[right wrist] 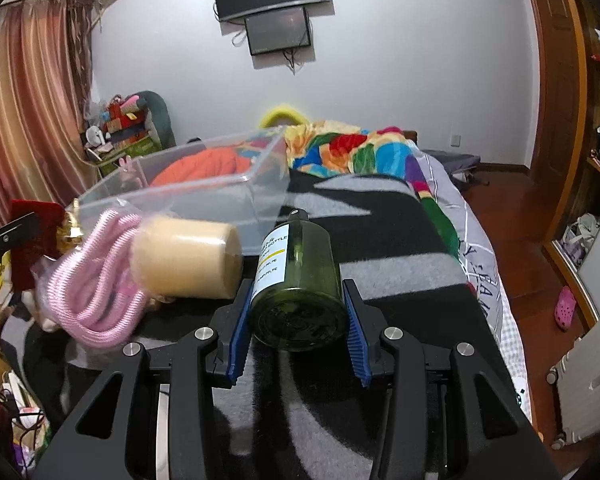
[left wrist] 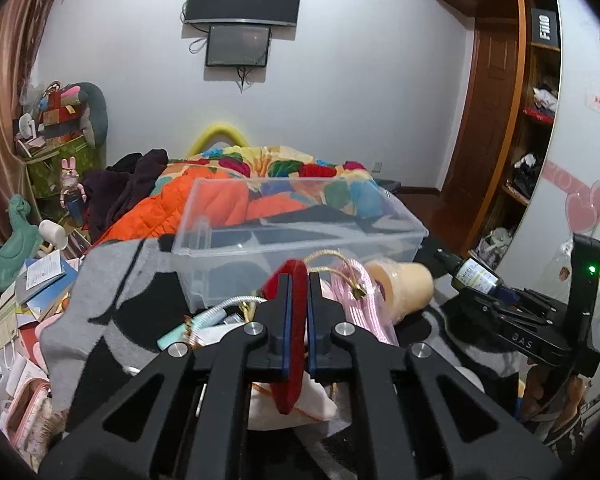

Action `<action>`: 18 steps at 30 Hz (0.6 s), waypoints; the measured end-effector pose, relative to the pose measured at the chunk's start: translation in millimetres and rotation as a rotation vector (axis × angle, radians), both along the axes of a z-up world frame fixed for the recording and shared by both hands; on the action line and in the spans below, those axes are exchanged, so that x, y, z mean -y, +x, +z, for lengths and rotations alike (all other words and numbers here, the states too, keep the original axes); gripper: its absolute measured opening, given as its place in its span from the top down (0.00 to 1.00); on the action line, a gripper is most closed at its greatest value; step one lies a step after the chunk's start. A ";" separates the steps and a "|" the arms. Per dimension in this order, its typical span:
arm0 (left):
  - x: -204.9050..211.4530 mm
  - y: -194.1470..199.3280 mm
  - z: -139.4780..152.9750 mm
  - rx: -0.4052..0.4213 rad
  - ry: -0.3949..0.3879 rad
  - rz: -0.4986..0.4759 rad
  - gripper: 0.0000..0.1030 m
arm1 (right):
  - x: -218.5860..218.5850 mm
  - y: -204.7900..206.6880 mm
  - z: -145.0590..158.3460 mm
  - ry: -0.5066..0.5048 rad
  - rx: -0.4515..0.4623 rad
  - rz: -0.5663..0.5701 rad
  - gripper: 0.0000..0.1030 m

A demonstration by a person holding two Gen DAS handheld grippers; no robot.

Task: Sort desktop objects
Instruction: 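Grasp the red velvet pouch with the left tool while the right tool grasps the green bottle, then carry the red pouch and green bottle with both tools over the clear box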

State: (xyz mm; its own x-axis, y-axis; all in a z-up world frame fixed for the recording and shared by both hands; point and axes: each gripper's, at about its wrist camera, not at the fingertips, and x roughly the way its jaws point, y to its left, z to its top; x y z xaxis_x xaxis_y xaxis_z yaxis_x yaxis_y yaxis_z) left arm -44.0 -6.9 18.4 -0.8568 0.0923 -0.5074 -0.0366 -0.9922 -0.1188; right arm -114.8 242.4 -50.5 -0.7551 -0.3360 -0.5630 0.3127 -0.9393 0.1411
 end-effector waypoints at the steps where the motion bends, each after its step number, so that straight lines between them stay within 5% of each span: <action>1: 2.8 1.1 3.2 -0.007 0.007 0.003 0.95 | 0.3 2.1 4.3 -0.004 -0.010 0.005 0.63; 7: 11.8 3.4 17.4 -0.028 0.015 0.001 0.95 | 5.6 8.8 25.8 -0.021 -0.057 0.039 0.63; 14: 11.2 -14.3 -3.8 0.096 0.006 -0.047 0.94 | 5.6 8.0 27.8 -0.033 -0.054 0.064 0.63; 17: 14.8 -13.2 -8.9 0.109 0.081 -0.101 0.80 | 4.0 7.0 26.0 -0.036 -0.050 0.069 0.63; 18: 13.3 -10.8 -9.1 0.105 0.084 -0.109 0.67 | 3.7 7.1 26.6 -0.036 -0.052 0.073 0.63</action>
State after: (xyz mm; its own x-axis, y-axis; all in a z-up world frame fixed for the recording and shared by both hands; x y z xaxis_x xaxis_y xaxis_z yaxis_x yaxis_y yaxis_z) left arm -54.8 -20.2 9.4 -0.7819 0.2279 -0.5802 -0.1266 -0.9694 -0.2101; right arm -107.8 238.7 -23.9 -0.7559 -0.4106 -0.5100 0.3881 -0.9083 0.1559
